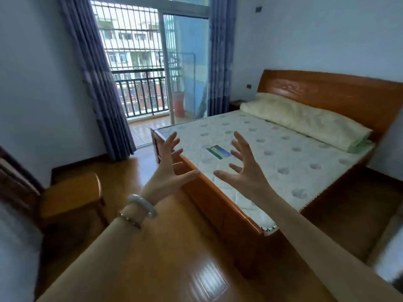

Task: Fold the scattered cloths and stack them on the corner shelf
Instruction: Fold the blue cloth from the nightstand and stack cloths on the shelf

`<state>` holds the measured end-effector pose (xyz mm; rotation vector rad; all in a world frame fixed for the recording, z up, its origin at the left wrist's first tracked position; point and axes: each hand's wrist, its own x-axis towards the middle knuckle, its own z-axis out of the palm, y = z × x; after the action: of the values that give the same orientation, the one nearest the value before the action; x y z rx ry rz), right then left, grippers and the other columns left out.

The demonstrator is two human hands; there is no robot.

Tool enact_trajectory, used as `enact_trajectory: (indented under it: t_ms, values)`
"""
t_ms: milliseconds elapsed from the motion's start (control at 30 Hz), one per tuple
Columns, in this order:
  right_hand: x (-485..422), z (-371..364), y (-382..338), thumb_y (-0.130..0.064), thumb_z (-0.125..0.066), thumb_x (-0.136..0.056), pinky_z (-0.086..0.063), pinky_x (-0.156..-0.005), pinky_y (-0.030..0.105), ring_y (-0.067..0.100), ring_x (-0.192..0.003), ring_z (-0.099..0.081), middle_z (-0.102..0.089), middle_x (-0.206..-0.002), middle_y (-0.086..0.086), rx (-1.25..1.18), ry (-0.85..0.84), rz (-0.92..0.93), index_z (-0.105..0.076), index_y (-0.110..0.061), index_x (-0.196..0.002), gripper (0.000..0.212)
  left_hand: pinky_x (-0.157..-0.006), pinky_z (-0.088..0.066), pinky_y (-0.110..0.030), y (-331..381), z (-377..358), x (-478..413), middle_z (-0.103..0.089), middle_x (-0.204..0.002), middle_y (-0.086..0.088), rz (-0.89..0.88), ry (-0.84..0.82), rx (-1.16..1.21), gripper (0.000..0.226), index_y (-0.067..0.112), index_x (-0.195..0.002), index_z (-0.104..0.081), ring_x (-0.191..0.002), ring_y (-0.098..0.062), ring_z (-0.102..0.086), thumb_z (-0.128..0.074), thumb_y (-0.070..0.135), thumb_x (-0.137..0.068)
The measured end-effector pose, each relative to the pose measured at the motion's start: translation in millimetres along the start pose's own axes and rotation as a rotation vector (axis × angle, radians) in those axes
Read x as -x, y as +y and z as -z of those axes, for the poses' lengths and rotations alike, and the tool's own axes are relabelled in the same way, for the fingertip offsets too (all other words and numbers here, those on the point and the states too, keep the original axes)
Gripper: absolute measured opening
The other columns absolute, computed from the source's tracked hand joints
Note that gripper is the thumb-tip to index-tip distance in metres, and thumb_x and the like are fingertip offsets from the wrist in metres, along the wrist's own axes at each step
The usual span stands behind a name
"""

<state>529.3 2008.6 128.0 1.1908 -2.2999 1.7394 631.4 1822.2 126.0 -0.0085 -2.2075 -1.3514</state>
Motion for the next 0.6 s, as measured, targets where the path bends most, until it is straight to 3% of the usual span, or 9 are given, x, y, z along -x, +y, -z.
enact_trajectory:
  t_ms: [100, 167, 200, 333, 467, 600]
  values:
    - [-35, -38, 3, -0.023, -0.081, -0.072, -0.04, -0.098, 0.018, 0.004, -0.128, -0.035, -0.026, -0.153, -0.004, -0.028, -0.048, 0.026, -0.016, -0.042, -0.146, 0.1, -0.088, -0.04, -0.003, -25, 39, -1, -0.019, -0.15, 0.012, 0.037, 0.073, -0.015, 0.109, 0.039, -0.146, -0.005, -0.126, 0.011, -0.035, -0.079, 0.044, -0.066]
    - [-55, -63, 6, -0.024, -0.081, -0.073, -0.042, -0.105, 0.03, 0.005, -0.128, -0.037, -0.028, -0.152, -0.005, -0.048, -0.076, 0.044, -0.019, -0.047, -0.142, 0.096, -0.086, -0.04, -0.002, -42, 59, -4, -0.02, -0.151, 0.01, 0.068, 0.137, -0.076, 0.107, 0.04, -0.146, -0.007, -0.123, 0.015, -0.033, -0.079, 0.043, -0.067]
    - [-65, -76, 8, -0.024, -0.08, -0.074, -0.041, -0.106, 0.031, 0.007, -0.129, -0.039, -0.03, -0.152, -0.005, -0.063, -0.089, 0.053, -0.019, -0.05, -0.139, 0.093, -0.087, -0.039, -0.003, -51, 68, -6, -0.019, -0.153, 0.009, 0.082, 0.167, -0.122, 0.107, 0.039, -0.146, -0.007, -0.124, 0.011, -0.034, -0.079, 0.043, -0.066]
    - [-113, -126, 25, -0.017, -0.077, -0.077, -0.041, -0.093, 0.009, 0.009, -0.13, -0.04, -0.032, -0.15, -0.004, -0.122, -0.142, 0.067, -0.02, -0.045, -0.137, 0.087, -0.098, -0.035, -0.014, -93, 102, -32, -0.015, -0.156, 0.007, 0.109, 0.227, -0.212, 0.109, 0.039, -0.145, -0.004, -0.133, -0.004, -0.03, -0.075, 0.048, -0.063]
    - [-180, -172, 53, -0.016, -0.076, -0.078, -0.041, -0.103, 0.026, 0.016, -0.134, -0.04, -0.033, -0.151, -0.001, -0.159, -0.173, 0.058, -0.023, -0.034, -0.144, 0.087, -0.106, -0.038, -0.031, -143, 141, -84, -0.016, -0.156, 0.007, 0.141, 0.245, -0.257, 0.11, 0.041, -0.145, -0.005, -0.136, -0.009, -0.031, -0.076, 0.049, -0.062]
    - [-276, -206, 77, -0.016, -0.077, -0.077, -0.04, -0.104, 0.024, 0.009, -0.131, -0.04, -0.034, -0.147, -0.008, -0.212, -0.191, 0.079, -0.023, -0.037, -0.142, 0.087, -0.11, -0.036, -0.041, -187, 186, -161, -0.017, -0.156, 0.009, 0.162, 0.248, -0.273, 0.107, 0.044, -0.145, -0.004, -0.137, -0.011, -0.03, -0.078, 0.043, -0.068]
